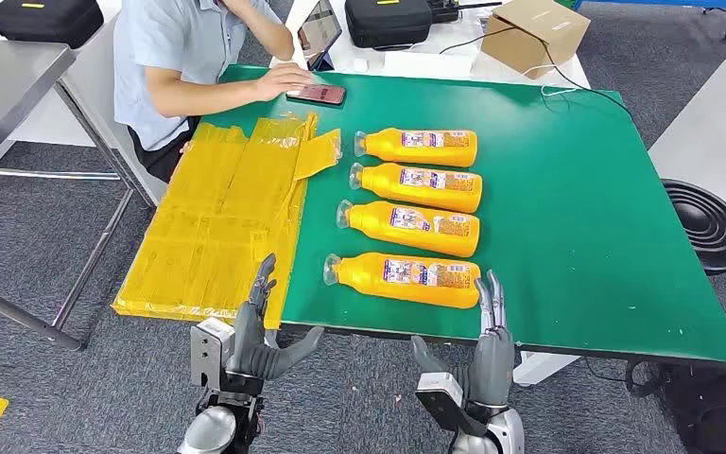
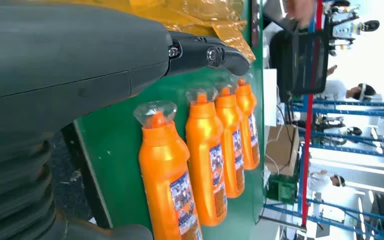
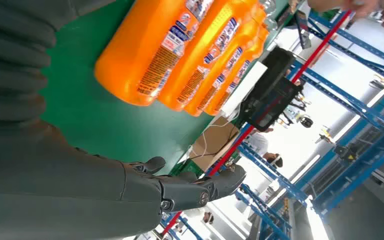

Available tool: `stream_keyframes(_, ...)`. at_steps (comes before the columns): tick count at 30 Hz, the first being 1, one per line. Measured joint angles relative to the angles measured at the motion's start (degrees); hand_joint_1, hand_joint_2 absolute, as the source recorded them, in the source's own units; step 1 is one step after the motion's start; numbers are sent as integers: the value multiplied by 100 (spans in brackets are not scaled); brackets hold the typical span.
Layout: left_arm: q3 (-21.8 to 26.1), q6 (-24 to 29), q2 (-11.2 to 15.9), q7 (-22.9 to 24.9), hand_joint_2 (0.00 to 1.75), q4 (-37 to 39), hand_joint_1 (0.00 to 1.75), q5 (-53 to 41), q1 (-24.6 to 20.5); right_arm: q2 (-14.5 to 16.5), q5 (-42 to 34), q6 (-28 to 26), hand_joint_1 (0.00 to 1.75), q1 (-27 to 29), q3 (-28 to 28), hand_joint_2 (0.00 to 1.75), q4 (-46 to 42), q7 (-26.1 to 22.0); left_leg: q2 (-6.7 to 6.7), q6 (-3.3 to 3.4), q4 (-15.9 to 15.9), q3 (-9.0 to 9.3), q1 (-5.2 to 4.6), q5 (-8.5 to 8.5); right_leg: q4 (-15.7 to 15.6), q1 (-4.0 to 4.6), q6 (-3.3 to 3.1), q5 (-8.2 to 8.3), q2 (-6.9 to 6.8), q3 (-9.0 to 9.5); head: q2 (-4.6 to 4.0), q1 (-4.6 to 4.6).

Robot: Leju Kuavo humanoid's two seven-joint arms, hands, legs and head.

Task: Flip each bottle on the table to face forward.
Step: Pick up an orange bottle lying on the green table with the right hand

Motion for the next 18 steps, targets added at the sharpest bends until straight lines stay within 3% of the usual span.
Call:
stream_keyframes(10, -34, 33, 0, -44, 175, 54, 0, 87, -34, 33, -442, -1, 0, -19, 3, 175, 108, -55, 0, -2, 0, -1, 1, -4, 0, 1, 0, -3, 0, -3, 0, -1)
stream_keyframes(18, -112, 8, 0, -49, 175, 143, 0, 107, -123, 18, 294, -1, 0, -57, -5, 175, 246, 101, 1, -1, 0, -1, 0, -3, 0, 0, 0, -2, 0, -1, 0, 0)
